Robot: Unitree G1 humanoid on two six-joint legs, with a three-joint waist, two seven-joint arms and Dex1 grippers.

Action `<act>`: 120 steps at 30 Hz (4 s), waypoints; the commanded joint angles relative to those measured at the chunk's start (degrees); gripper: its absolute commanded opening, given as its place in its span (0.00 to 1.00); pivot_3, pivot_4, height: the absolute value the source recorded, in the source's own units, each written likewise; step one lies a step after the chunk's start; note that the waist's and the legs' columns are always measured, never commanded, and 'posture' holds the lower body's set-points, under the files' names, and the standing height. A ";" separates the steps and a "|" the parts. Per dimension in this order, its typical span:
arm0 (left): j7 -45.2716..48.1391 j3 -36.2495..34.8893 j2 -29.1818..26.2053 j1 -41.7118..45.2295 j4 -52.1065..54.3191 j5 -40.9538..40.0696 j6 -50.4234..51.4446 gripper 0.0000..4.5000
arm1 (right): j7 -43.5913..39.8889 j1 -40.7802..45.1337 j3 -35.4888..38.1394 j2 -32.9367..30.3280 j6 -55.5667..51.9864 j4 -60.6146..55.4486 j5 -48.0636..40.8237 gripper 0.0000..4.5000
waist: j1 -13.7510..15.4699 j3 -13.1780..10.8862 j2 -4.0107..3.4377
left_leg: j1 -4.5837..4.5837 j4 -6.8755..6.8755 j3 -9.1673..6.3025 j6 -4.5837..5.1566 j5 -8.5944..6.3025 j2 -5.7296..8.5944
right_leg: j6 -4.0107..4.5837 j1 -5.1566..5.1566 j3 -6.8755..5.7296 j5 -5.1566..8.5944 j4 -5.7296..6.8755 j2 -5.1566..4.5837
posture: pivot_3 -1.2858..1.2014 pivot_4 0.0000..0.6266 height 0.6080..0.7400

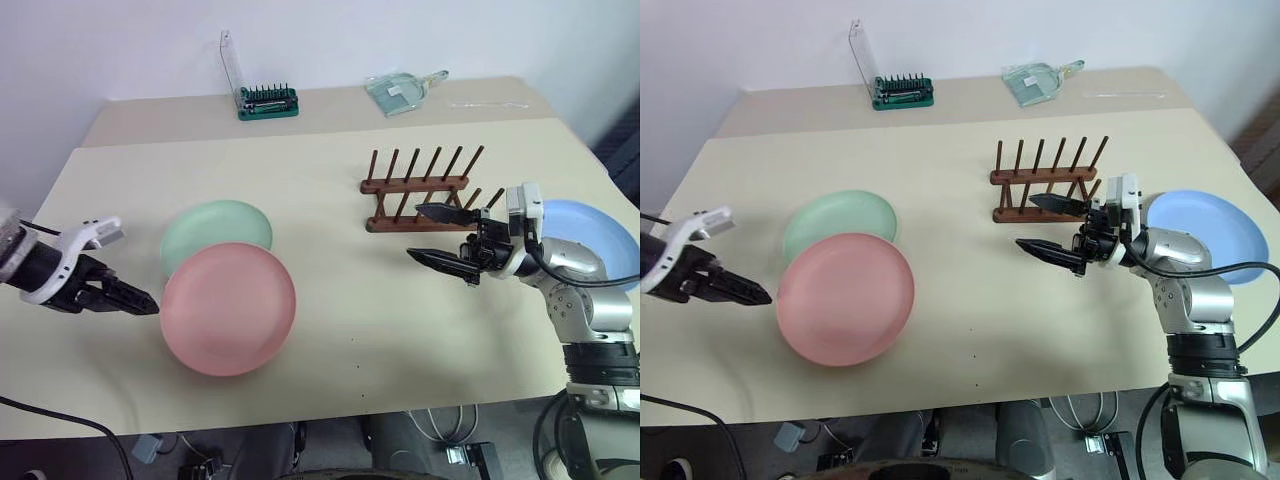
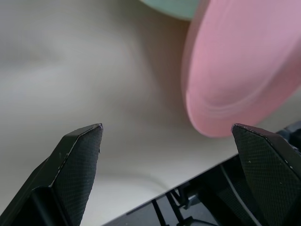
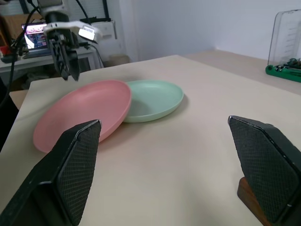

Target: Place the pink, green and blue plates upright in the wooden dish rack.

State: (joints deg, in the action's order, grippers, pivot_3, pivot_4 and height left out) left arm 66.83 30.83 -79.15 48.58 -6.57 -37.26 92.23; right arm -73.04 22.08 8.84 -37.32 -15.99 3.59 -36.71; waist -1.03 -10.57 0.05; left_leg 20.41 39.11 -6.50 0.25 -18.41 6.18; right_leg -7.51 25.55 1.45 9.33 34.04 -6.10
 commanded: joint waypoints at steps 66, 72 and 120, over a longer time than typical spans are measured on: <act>-84.62 -44.70 70.53 4.24 -4.16 -35.33 -71.61 0.01 | 29.59 19.84 -12.81 4.59 39.07 -0.80 43.51 1.00 | 1.69 0.12 -0.03 | 0.07 -0.03 0.12 -0.64 0.23 0.01 | 0.15 0.03 0.01 -0.09 -0.48 -0.02 | 0.52 0.24 1.00; -82.73 -45.12 77.81 7.00 -4.58 -29.28 -74.18 0.01 | 46.43 25.36 -18.31 1.65 47.07 7.44 66.30 1.00 | 1.76 0.12 0.00 | 0.08 -0.04 0.13 -0.58 0.21 0.05 | 0.07 -0.11 0.01 -0.18 -0.79 -0.01 | 0.52 0.24 1.00; -72.51 -41.79 86.51 2.63 5.75 -9.76 -59.96 0.80 | 66.22 38.21 -26.58 0.47 42.50 27.57 80.77 0.00 | 1.36 0.06 0.09 | 0.08 -0.18 0.11 -0.59 0.21 -0.02 | 0.17 -0.12 0.02 -0.24 -0.93 0.22 | 0.52 0.24 1.00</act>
State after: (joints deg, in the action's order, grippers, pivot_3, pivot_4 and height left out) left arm -6.58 -10.46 7.42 50.65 -3.19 -45.91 32.24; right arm -8.07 59.45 -19.72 -35.38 27.64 31.03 44.72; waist 0.34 -10.51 0.13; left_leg 20.49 38.93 -6.39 -0.34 -18.20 6.16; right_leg -7.34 25.43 1.47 9.09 33.11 -5.87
